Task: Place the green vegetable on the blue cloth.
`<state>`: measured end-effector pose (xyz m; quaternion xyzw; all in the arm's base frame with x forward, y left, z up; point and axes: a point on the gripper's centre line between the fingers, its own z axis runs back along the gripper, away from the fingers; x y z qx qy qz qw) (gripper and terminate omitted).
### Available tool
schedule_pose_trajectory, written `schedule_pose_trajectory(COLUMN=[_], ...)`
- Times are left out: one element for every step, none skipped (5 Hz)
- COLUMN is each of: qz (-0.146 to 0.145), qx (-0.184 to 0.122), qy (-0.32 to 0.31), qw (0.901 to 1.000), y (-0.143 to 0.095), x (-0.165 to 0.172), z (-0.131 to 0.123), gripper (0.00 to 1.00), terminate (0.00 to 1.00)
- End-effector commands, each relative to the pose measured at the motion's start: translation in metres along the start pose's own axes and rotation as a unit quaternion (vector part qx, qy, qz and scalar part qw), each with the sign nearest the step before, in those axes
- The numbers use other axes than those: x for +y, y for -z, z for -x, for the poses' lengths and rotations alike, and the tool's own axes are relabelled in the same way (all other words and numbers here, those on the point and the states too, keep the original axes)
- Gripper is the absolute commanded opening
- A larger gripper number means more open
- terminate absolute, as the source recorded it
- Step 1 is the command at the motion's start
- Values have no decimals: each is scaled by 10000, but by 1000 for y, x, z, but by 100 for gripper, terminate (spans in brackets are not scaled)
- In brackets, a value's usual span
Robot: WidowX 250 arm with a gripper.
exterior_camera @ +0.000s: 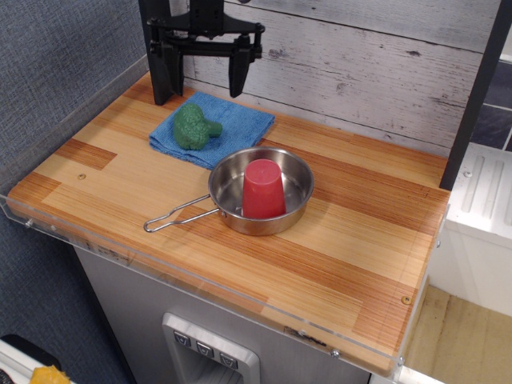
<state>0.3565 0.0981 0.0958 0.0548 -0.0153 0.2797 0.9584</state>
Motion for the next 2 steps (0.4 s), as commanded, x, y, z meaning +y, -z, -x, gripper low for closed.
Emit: schedule_pose_trajectory(qz=[223,223], qx=[-359,-359], qy=[470,470], qw=[9980,9980], y=[-35,-35], x=[-17,-17], z=[40,40], gripper=[100,100], terminate=[0,100])
